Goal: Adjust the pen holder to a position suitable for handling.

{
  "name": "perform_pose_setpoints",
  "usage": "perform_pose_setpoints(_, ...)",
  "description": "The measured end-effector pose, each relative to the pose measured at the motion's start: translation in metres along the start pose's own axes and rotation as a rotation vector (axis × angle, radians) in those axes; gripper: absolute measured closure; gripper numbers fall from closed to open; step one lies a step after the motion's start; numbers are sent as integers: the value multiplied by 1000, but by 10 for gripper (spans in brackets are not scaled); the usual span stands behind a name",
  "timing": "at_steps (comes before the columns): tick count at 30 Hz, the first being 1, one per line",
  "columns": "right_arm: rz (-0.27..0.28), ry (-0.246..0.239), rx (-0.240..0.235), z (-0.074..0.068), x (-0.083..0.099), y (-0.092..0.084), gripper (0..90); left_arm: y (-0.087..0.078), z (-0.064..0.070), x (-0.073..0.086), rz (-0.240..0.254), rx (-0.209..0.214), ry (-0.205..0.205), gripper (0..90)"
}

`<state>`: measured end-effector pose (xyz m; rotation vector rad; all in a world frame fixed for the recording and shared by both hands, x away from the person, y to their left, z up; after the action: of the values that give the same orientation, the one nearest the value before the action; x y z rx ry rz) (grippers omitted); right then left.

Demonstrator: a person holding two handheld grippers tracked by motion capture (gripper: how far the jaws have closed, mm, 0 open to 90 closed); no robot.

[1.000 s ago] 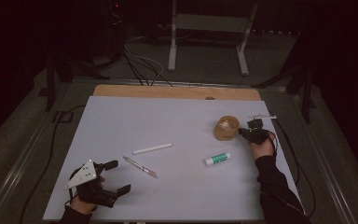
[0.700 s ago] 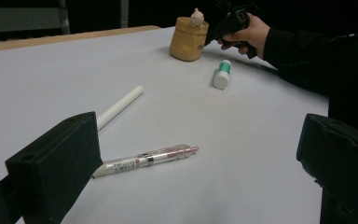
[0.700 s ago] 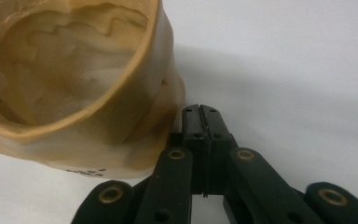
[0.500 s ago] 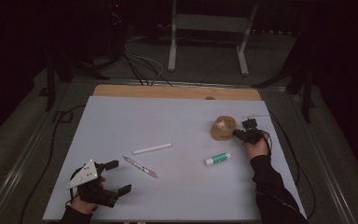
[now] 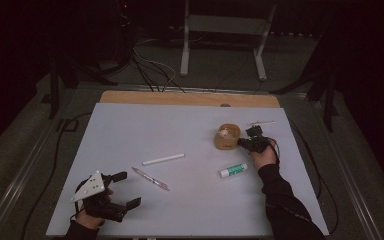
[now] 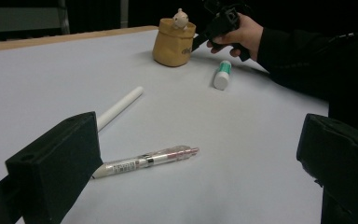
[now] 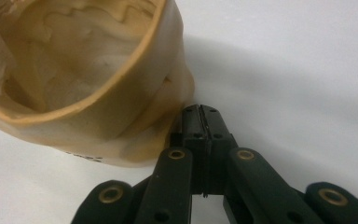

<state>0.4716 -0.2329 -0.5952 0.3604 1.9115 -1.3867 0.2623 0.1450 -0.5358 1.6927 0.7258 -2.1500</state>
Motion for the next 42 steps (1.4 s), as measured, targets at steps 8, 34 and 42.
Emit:
perform_pose_setpoints(8, -24, -38, -36, -20, -2, 6, 900, 0, 0, 0, 0, 1, 0, 4)
perform_pose_setpoints(34, -82, -117, -81, -63, -8, 22, 900, 0, 0, 0, -1, 2, 2, 3)
perform_pose_setpoints(42, -65, -115, -86, -63, -9, 13, 900, -1, 0, -1, 2, 1, 4, 3)
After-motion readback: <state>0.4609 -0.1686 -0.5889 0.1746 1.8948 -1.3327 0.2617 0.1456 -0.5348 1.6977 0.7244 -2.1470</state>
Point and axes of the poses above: each handheld gripper's, and its own axes: y roughly forward along the jaws, x roughly out of its underside, z roughly to its right, the point moved 9 cm from there along y, roughly forward along the jaws, and after that the axes turned 5 degrees about z, right-handed, at the moved point
